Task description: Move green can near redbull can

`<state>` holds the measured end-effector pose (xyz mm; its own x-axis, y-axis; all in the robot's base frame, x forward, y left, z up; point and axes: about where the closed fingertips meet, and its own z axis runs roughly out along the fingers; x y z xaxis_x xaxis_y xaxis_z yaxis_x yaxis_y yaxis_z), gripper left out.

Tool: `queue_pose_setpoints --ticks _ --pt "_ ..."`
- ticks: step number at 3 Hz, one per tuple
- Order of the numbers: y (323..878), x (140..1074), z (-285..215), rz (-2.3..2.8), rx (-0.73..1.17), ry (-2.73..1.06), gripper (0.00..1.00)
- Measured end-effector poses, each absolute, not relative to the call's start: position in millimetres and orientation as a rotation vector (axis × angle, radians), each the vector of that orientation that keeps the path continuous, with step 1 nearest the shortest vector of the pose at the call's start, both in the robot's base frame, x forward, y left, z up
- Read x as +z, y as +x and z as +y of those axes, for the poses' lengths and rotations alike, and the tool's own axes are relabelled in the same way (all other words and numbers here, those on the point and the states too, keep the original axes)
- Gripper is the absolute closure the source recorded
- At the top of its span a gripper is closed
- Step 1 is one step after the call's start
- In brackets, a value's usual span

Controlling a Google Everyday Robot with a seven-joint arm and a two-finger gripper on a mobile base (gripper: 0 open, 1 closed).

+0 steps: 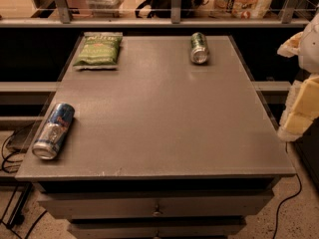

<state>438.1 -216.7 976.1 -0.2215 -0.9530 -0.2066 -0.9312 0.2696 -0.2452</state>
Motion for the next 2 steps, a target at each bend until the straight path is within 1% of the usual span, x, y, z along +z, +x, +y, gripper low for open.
queue_pose_setpoints --ticks 2 --pt "442.5 976.5 -214.2 2.225 -0.126 -1.705 0.00"
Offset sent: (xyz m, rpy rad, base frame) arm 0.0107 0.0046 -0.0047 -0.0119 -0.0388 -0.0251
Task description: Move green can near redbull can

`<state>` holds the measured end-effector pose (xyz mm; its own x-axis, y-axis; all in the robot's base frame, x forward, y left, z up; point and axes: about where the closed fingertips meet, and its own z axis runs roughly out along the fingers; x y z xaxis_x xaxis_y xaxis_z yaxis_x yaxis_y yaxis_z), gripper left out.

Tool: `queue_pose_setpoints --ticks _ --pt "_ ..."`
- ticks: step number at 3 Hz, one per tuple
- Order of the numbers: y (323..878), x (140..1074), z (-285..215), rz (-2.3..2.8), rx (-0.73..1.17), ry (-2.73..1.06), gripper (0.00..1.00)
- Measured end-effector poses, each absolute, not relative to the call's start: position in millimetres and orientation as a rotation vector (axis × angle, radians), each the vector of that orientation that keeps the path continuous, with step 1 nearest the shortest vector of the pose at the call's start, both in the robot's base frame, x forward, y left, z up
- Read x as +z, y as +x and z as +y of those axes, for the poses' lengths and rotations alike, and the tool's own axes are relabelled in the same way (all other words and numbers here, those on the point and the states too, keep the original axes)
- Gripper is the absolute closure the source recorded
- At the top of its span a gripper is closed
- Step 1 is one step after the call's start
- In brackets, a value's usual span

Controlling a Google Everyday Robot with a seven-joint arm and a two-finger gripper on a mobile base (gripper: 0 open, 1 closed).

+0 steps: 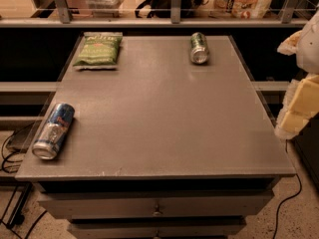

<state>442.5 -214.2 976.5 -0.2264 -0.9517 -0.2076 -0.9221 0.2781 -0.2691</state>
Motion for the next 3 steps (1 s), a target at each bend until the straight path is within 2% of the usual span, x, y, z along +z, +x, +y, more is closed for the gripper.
queue_pose_setpoints --ticks 2,3 --pt "499.2 967.9 -203.8 2.184 -0.125 -1.561 0.00" --pt "499.2 967.9 -203.8 2.183 -0.125 -1.561 0.00"
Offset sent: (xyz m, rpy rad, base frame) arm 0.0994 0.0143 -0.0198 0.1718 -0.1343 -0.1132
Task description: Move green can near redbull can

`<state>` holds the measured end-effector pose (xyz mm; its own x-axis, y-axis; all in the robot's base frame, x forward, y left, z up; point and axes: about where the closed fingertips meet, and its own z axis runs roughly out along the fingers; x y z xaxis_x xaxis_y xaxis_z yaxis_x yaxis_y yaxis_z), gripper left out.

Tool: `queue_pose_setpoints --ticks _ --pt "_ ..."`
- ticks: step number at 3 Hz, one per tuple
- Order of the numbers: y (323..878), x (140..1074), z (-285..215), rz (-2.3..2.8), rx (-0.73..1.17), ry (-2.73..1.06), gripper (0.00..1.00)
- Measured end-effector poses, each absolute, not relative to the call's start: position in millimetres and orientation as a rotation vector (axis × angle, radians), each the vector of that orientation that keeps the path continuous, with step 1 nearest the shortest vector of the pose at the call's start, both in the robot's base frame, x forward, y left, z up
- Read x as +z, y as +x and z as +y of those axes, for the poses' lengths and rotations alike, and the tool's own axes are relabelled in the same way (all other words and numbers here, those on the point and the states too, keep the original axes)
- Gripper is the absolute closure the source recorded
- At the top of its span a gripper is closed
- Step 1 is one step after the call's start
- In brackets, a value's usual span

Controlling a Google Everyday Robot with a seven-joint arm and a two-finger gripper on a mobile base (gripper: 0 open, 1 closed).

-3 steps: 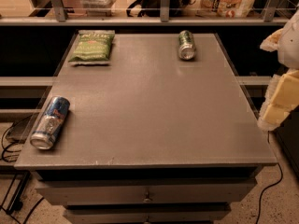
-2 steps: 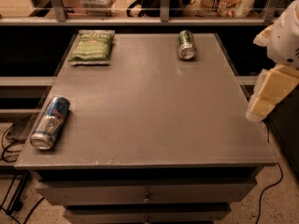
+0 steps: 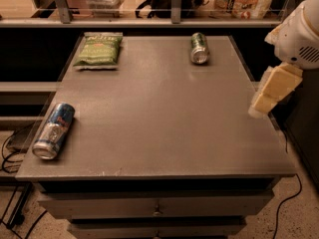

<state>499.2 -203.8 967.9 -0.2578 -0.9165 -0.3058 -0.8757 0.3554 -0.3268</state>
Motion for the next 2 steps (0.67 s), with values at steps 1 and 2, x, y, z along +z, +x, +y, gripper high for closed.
queue_pose_setpoints --ticks 1,2 --pt "511.6 961.7 -204.2 2.201 -0.063 -1.442 0.00" --pt "543.8 951.0 -199.4 2.172 0.055 -1.279 0.00"
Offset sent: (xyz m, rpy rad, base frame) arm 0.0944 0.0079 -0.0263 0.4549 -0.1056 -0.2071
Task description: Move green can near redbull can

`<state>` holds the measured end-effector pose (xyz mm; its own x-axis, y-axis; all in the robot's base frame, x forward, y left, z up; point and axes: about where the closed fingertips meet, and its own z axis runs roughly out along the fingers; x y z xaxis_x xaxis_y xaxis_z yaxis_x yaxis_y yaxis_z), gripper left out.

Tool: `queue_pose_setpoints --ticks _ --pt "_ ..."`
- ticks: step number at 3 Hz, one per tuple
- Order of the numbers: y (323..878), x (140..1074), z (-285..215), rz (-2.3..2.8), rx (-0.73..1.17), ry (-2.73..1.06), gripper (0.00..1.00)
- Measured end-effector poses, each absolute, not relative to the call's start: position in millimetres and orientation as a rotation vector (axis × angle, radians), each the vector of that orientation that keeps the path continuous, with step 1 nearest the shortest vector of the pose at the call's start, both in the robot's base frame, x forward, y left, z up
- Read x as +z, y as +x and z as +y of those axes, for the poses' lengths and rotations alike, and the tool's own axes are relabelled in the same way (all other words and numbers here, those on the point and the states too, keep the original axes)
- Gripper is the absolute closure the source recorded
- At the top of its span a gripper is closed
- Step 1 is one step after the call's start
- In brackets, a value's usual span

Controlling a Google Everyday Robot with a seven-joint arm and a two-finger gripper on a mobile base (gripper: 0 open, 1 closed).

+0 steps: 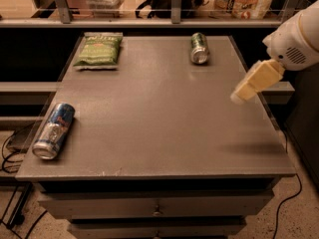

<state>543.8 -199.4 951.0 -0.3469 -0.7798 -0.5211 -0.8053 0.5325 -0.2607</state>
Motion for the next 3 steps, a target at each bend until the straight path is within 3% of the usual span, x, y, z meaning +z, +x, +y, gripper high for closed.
queue_pose_setpoints --ticks 3 --pt "669.3 893.0 -183.8 2.172 0.188 -0.937 0.00"
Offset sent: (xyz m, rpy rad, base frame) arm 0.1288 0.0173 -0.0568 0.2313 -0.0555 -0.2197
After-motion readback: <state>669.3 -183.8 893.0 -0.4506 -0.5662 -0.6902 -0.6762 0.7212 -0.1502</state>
